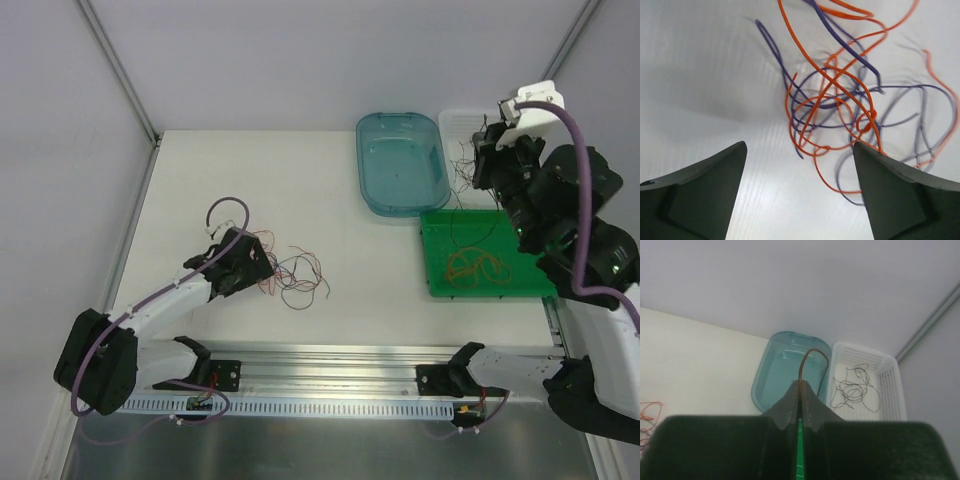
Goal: Untangle the cables
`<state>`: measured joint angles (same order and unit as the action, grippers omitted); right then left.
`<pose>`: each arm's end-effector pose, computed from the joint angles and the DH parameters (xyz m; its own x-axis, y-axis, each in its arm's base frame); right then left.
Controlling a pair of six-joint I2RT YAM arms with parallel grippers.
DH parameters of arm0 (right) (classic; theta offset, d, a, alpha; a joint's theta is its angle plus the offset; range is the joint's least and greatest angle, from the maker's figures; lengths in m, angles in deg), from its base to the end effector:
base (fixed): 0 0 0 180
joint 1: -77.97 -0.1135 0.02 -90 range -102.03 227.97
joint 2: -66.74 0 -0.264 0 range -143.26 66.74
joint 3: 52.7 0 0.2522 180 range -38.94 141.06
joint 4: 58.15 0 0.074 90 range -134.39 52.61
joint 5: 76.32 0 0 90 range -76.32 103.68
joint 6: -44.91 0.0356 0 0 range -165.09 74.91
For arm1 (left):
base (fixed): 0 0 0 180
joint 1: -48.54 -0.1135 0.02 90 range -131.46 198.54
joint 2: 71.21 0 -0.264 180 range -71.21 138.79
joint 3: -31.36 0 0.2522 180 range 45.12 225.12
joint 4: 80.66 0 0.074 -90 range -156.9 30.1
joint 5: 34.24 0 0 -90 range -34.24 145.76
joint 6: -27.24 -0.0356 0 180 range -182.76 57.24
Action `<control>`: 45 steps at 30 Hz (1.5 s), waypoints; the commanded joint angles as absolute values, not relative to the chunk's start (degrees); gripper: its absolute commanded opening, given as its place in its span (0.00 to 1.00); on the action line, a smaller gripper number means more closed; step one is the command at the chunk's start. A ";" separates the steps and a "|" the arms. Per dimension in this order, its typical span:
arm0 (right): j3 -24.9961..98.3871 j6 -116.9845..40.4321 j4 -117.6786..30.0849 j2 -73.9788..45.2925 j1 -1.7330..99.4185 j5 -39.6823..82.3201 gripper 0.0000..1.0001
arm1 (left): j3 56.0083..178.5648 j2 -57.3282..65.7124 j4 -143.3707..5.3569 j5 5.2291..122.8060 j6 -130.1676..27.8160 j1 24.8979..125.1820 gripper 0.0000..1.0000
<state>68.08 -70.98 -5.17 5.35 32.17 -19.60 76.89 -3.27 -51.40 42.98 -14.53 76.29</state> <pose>0.1012 0.0761 0.5739 0.1657 -0.3532 -0.9208 -0.1632 0.9110 -0.3788 0.1996 -0.0961 0.1767 -0.7106 -0.4480 -0.5426 -0.2962 0.8899 -0.3470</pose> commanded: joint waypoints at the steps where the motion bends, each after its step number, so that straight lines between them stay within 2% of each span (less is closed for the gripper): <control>1: 69.78 -71.99 -9.05 0.83 42.50 -13.96 0.01 | 83.25 -8.36 -44.96 46.18 -19.49 75.96 0.91; 3: 69.96 -70.24 -11.07 -1.28 47.27 -10.94 0.01 | 87.98 -9.86 -41.52 46.61 -21.87 74.83 0.99; 11: 71.63 -63.82 -24.61 -11.82 70.30 -0.49 0.01 | 97.41 -14.25 -32.02 52.15 -34.18 68.49 0.99; 15: 76.70 -57.67 -27.16 -20.78 79.79 8.55 0.01 | 96.01 -20.40 -31.92 50.22 -39.10 67.96 0.99; 22: 83.92 -53.18 -27.78 -40.02 87.10 17.97 0.01 | 88.10 -26.12 -35.61 39.94 -44.21 67.96 0.99; 25: 84.81 -50.37 -25.68 -48.38 89.13 20.44 0.11 | 85.03 -26.92 -37.98 38.97 -44.47 67.96 0.99; 29: 81.50 -50.19 -21.19 -53.15 89.40 23.25 0.42 | 85.63 -25.08 -38.69 38.62 -44.82 67.88 0.99; 34: 67.34 -50.27 -24.62 -40.60 86.42 23.61 0.62 | 85.99 -22.97 -38.60 40.72 -45.00 67.70 0.99; 38: 58.04 -52.91 -20.49 -29.79 76.95 22.46 0.69 | 85.81 -22.61 -38.60 42.22 -44.30 67.61 0.99; 40: 54.24 -50.91 -19.79 -24.35 72.89 23.17 0.70 | 85.90 -21.91 -38.51 42.57 -44.30 67.35 0.99; 45: 40.11 -45.28 -21.00 -18.17 55.41 25.27 0.70 | 85.64 -21.12 -38.34 45.29 -43.33 67.26 0.99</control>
